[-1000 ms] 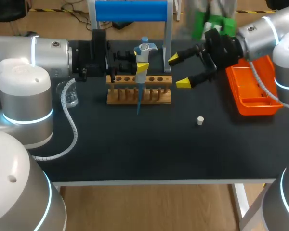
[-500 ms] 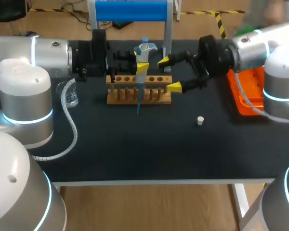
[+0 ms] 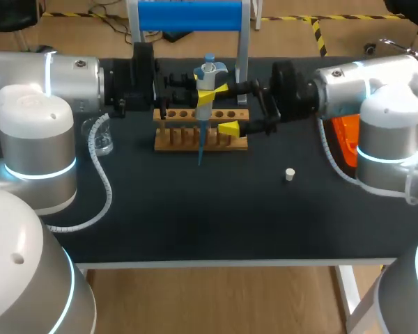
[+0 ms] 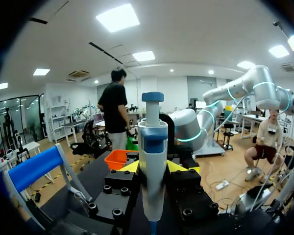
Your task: Invert the test tube, pick up the pipette, mount the tip to pipette, aspirate from beaker and dispense into the tube, eject the tip, return the pipette, and cap with the stopper.
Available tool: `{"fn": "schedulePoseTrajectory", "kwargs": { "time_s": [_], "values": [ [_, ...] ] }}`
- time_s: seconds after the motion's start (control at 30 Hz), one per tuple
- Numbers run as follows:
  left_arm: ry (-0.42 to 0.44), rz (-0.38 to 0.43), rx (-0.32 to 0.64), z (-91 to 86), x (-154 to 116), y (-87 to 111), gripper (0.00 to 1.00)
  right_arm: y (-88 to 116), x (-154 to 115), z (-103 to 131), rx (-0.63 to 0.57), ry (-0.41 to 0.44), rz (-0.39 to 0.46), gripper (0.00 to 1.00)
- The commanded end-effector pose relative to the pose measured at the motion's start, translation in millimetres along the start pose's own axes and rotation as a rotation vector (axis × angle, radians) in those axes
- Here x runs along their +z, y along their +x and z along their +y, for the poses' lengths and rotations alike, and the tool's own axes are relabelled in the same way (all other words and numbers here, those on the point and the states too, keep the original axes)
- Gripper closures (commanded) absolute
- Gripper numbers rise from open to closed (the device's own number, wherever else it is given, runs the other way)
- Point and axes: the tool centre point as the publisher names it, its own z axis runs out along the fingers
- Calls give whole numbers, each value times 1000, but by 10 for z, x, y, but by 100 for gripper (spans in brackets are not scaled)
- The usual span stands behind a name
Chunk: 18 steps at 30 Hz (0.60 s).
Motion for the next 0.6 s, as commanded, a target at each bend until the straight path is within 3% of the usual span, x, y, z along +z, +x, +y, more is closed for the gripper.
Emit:
{"fn": "schedulePoseTrajectory", "kwargs": {
  "time_s": [0.03, 0.6],
  "values": [
    [-1, -2, 0, -5, 1, 5, 100, -48, 110, 23, -1, -10, -17, 0],
    [-1, -2, 0, -5, 1, 5, 100, -158, 339, 48, 22, -49, -29, 0]
  ]
}}
